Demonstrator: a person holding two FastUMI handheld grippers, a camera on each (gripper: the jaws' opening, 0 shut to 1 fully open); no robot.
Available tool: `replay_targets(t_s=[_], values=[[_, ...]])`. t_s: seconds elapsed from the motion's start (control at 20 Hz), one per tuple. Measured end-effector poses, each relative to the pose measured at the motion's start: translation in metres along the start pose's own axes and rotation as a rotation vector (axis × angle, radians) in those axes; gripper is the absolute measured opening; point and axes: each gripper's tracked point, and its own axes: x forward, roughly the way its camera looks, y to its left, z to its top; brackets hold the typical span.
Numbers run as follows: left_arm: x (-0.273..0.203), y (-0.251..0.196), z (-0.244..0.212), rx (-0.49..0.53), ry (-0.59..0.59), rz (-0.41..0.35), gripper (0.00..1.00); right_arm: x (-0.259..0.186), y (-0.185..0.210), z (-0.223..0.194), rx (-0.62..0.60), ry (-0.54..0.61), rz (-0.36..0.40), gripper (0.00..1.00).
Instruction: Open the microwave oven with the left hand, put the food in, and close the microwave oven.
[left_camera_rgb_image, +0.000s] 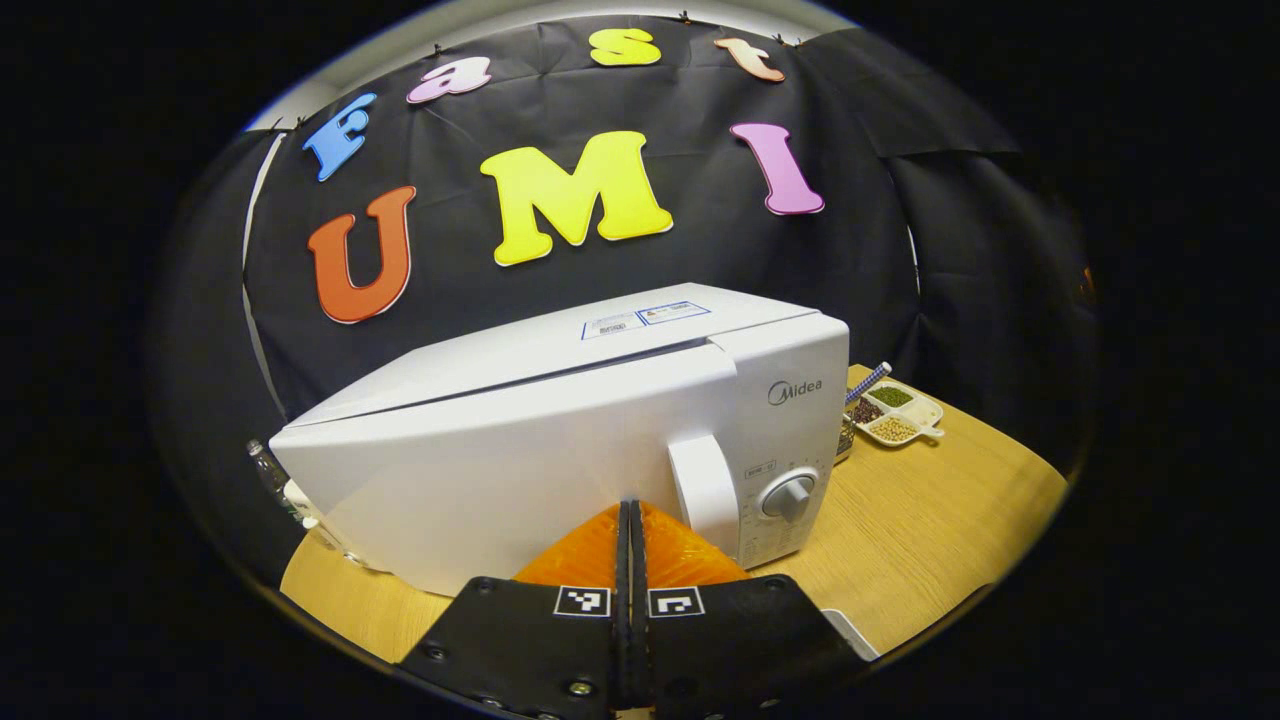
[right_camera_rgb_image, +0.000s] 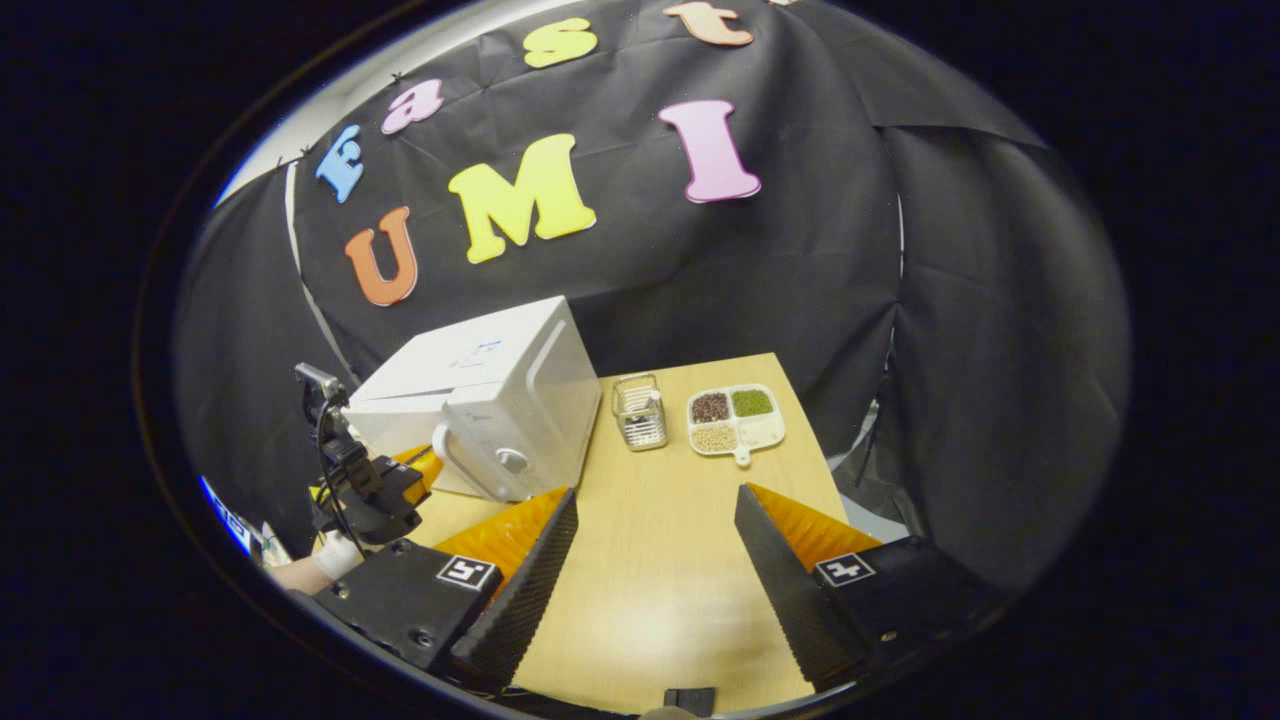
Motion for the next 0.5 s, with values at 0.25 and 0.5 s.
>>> replay_targets(t_s=[0.25,0.5], values=[[0.010,-0.001,0.005,0.009,-0.003,-0.003,0.00,-0.003,0.002,-0.001,0.008,-0.007,0.008,1.00],[0.010,0.000,0.002,-0.023,0.026,0.017,0.00,-0.006,0.000,-0.003,0.020,-0.010,0.003,1.00]])
